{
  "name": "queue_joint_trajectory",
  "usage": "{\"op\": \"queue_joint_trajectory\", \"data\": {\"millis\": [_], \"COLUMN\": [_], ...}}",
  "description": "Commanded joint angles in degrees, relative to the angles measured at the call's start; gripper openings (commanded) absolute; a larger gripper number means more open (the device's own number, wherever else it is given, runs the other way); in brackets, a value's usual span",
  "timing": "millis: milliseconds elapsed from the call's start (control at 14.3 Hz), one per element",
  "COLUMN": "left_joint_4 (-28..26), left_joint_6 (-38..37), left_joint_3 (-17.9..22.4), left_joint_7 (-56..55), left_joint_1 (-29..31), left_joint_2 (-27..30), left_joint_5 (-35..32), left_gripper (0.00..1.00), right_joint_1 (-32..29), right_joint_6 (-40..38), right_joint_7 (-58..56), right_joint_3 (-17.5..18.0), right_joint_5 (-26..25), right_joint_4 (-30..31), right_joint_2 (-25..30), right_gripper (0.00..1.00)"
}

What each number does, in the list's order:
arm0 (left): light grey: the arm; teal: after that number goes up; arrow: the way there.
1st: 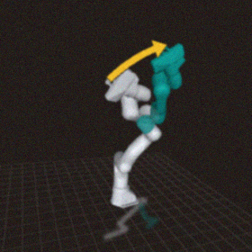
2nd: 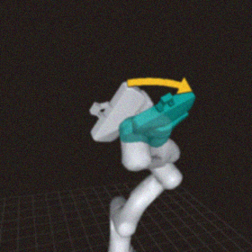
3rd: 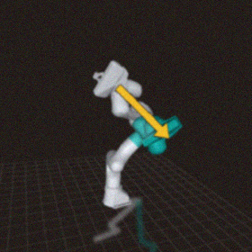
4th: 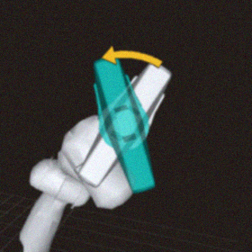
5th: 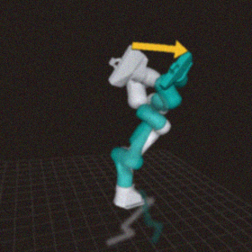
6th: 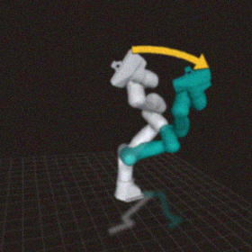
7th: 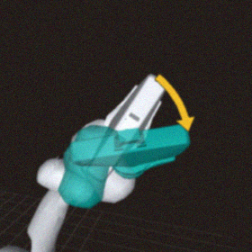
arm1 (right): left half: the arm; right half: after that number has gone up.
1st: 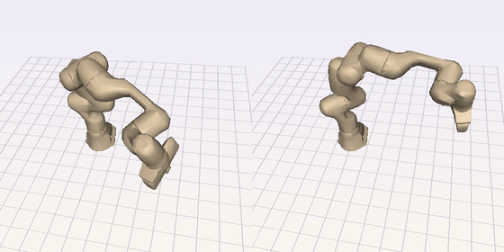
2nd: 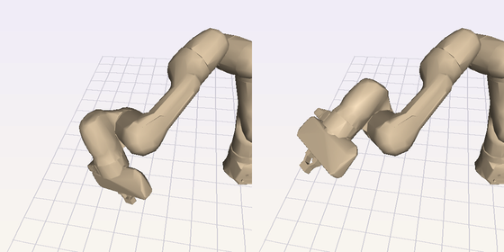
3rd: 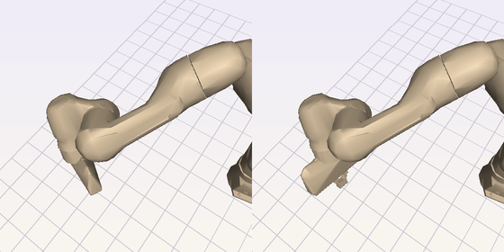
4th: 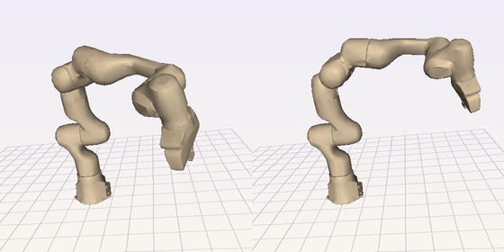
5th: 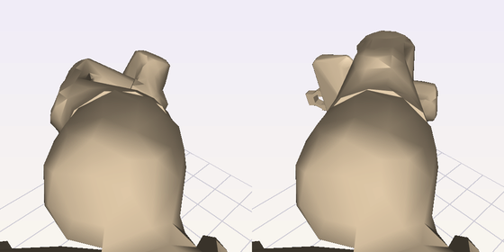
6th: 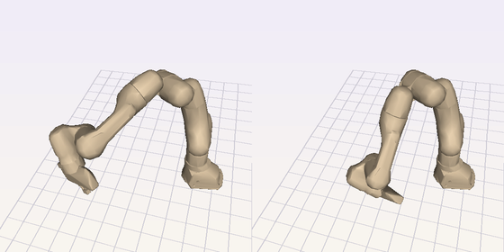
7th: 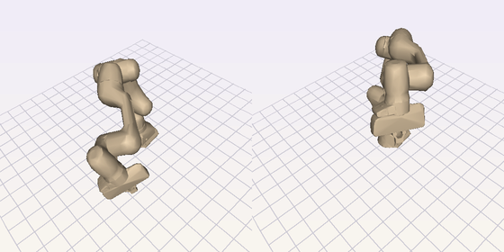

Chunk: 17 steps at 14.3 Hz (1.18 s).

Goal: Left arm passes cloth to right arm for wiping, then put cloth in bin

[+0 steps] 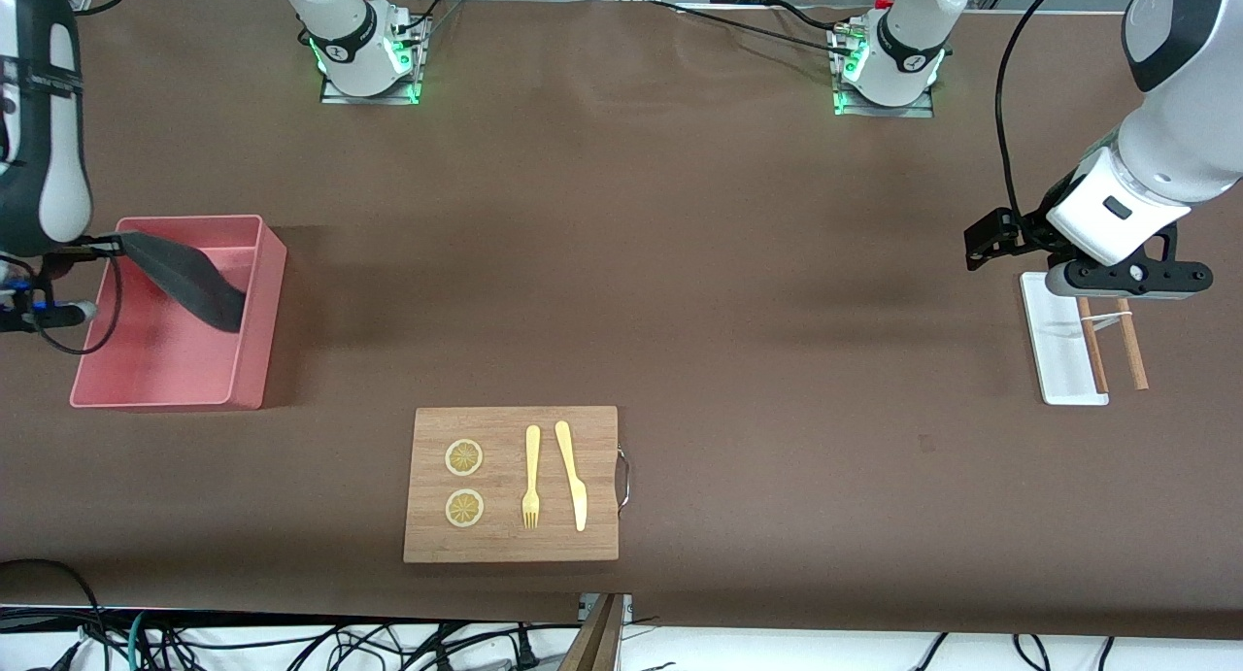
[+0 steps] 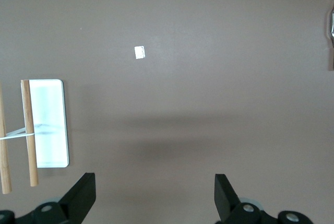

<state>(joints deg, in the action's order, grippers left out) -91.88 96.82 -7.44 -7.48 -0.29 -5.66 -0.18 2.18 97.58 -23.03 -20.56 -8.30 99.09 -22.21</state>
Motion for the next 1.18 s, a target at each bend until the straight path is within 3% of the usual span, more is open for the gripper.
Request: {"op": "queue_joint_trajectory", "data": {"millis": [0, 836, 906, 976, 1115], "left_joint_4": [0.8, 0.9, 0.8, 0.2, 0.6], "left_joint_6": [0.0, -0.3, -0.3, -0.7, -0.1], "left_joint_3": [0.1, -0.8, -1.2, -1.9, -2.2], "left_joint_7": [0.4, 0.4, 0.1, -0.2, 0.4], "left_joint_1": [-0.3, -0.3, -0.2, -0.3, -0.2], "left_joint_2": [0.0, 0.1, 1.4, 2.0, 2.1], "left_joint_5": [-0.6, -0.7, -0.7, -1.4, -1.5], "left_gripper": [1.00, 1.00, 1.00, 1.00, 1.00], "right_joint_1": [-0.3, -0.4, -0.4, -0.4, -0.3], "right_joint_6": [4.8, 18.7, 18.6, 18.1, 17.8], "right_joint_7": [0.0, -0.9, -0.9, -0.9, -0.9], "right_joint_3": [0.1, 0.1, 0.1, 0.1, 0.1], "right_joint_5": [2.7, 8.3, 8.9, 8.9, 8.9], "right_joint_4": [3.2, 3.6, 3.5, 3.2, 3.0], "right_joint_2": [-0.5, -11.2, -10.8, -10.3, -8.0], "right_gripper": [0.00, 0.01, 0.57, 1.00, 1.00]}}
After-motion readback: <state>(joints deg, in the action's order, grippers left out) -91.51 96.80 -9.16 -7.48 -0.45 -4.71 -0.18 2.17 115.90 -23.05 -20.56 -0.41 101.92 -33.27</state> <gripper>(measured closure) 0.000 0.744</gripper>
